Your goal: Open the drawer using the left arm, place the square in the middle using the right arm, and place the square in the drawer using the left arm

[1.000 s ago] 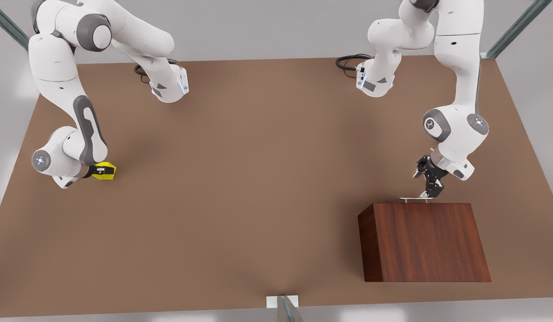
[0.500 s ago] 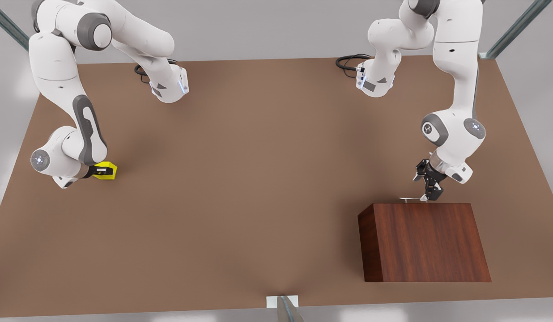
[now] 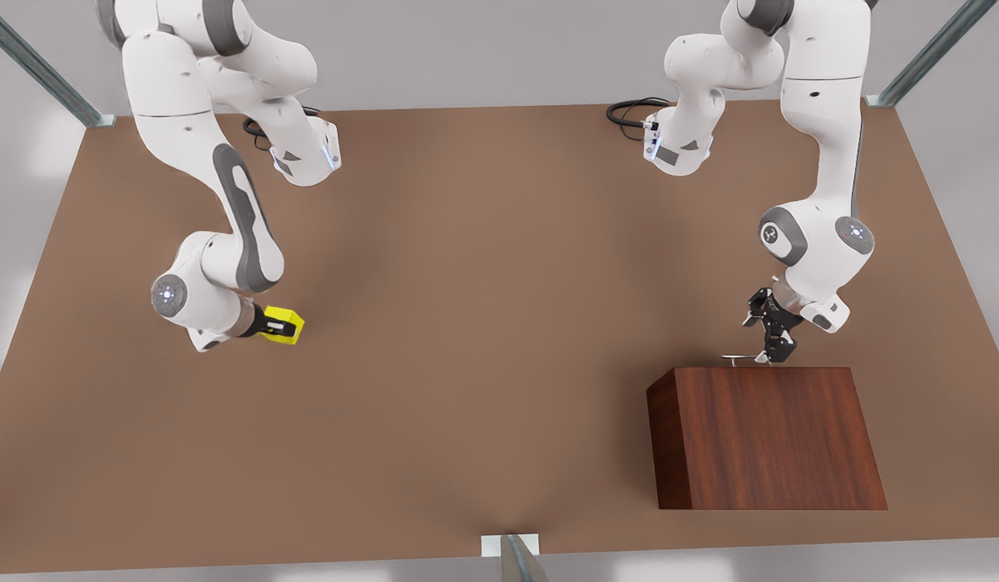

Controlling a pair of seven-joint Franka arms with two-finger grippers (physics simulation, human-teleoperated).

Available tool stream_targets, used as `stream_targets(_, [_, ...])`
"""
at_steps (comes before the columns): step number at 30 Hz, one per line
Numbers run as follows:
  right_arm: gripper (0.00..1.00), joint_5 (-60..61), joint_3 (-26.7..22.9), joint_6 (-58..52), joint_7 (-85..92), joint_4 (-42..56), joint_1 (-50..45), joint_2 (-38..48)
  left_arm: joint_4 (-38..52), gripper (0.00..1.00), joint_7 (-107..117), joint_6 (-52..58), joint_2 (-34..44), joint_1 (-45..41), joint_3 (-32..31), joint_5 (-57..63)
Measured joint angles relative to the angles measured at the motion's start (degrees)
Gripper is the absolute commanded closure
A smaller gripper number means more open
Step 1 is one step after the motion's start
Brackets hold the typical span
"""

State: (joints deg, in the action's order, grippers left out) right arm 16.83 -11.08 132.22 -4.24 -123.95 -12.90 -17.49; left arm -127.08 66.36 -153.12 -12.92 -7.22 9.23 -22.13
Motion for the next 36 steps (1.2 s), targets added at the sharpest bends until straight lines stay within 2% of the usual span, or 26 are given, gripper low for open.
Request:
stream_targets(7, [0.35, 8.46, 0.0, 1.02, -20.8, 5.87, -15.37, -3.4, -0.1, 0.0, 0.68, 1.93, 0.52, -0.56, -0.09, -0.02])
stream_targets(17, [0.34, 8.05, 0.35, 1.07, -59.55, 34.78, -33.31, -22.61, -0.44, 0.0, 0.96, 3.73, 0.61, -0.78, -0.01, -0.1])
stream_targets(22, [0.34, 7.59, 3.13, 1.2, -70.97, 49.16, -34.57, -32.93, -0.45, 0.0, 1.04, 5.12, 0.96, -0.81, 0.0, -0.21])
stream_targets(24, [0.33, 6.94, 3.52, 1.2, -71.53, 48.48, -34.72, -33.74, -0.53, 0.0, 1.05, 5.28, 1.23, -0.77, 0.0, -0.21])
stream_targets(25, [0.32, 6.86, 3.52, 1.28, -72.13, 47.73, -34.73, -33.75, -0.54, 0.0, 1.05, 5.28, 1.23, -0.78, 0.0, -0.22])
stream_targets(26, [0.25, 6.85, 3.52, 1.2, -72.94, 47.7, -34.74, -33.75, -0.54, 0.0, 1.05, 5.37, 1.23, -0.77, 0.0, -0.23])
stream_targets(27, [0.13, 6.85, 3.47, 1.17, -73.0, 47.66, -34.74, -33.73, -0.62, 0.0, 1.04, 5.62, 1.31, -0.77, 0.0, -0.23])
stream_targets(29, [0.0, 6.02, 3.51, 1.11, -72.93, 47.66, -34.74, -33.75, -0.62, 0.0, 1.04, 5.81, 1.3, -0.76, 0.08, -0.23])
stream_targets(36, [0.0, 5.75, 3.43, 0.75, -72.74, 47.93, -35.09, -32.44, -0.81, 0.0, 1.05, 8.18, 2.54, -0.78, 0.09, -0.23])
